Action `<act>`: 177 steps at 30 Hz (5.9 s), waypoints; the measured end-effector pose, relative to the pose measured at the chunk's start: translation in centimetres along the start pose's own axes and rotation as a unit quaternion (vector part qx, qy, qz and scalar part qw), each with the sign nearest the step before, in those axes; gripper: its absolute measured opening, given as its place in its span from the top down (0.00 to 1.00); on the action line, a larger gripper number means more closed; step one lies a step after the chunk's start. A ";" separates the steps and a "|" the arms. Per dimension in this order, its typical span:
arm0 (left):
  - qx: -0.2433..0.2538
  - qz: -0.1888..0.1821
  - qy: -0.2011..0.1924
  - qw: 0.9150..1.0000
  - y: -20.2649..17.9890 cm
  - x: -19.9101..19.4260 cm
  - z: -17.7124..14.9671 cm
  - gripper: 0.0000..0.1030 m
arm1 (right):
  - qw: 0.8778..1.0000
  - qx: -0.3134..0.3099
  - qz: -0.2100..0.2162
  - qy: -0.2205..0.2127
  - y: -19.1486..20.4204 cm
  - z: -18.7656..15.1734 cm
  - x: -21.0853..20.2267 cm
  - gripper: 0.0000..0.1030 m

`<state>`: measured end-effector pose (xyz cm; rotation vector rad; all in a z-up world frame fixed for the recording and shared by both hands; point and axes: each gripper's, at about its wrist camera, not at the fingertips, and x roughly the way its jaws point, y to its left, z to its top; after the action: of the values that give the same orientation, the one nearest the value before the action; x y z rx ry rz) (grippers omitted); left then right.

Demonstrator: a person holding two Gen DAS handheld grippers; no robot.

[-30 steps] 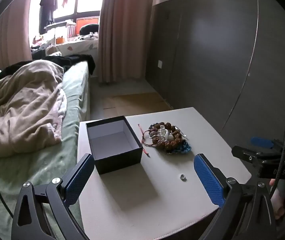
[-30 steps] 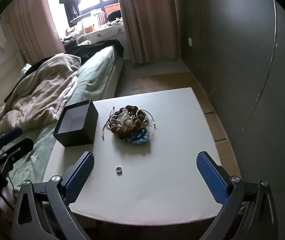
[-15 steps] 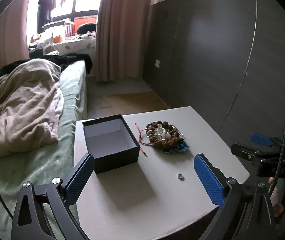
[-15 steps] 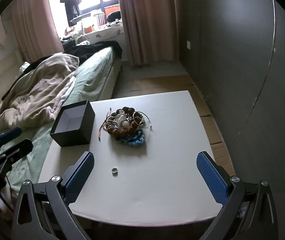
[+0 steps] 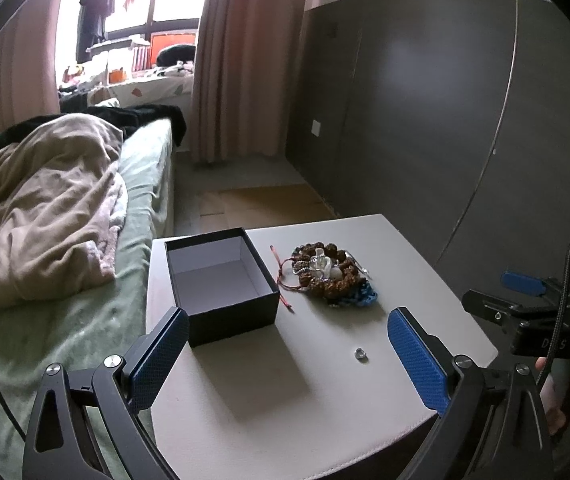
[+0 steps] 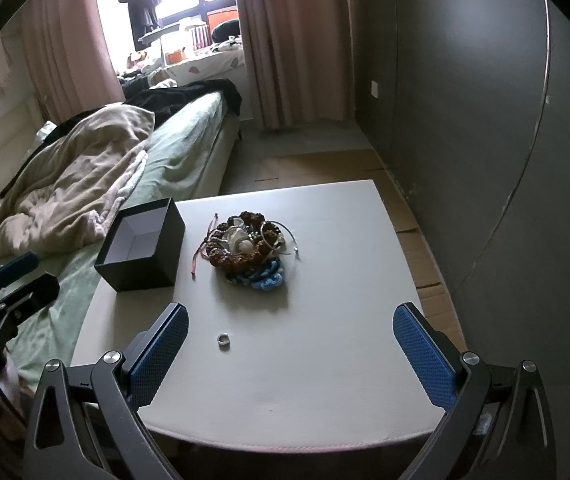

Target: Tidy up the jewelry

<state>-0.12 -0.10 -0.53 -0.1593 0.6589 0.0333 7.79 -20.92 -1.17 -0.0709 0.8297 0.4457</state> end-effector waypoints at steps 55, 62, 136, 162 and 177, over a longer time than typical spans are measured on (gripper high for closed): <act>0.014 -0.011 0.023 1.000 -1.3 3.4 0.6 0.03 | 0.998 0.059 -0.024 0.010 -3.2 1.5 1.1 0.00; 0.043 -0.025 0.047 0.998 -2.8 5.6 0.4 0.03 | 0.996 0.086 -0.019 0.019 -5.2 2.0 1.9 0.00; -0.087 -0.056 0.072 0.992 4.3 11.4 5.0 0.88 | 0.979 0.140 0.093 0.115 -2.2 5.4 16.3 0.42; -0.117 -0.047 0.072 0.989 6.6 11.1 5.3 0.88 | 0.973 0.170 0.087 0.126 -2.5 7.1 19.5 0.41; -0.112 -0.046 0.080 0.989 6.5 11.6 5.2 0.88 | 0.969 0.174 0.085 0.156 -3.0 6.2 20.2 0.51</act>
<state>11.68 6.88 -4.45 -0.4125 0.8075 0.0058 25.24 -15.04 -11.94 0.2647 1.2198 0.4496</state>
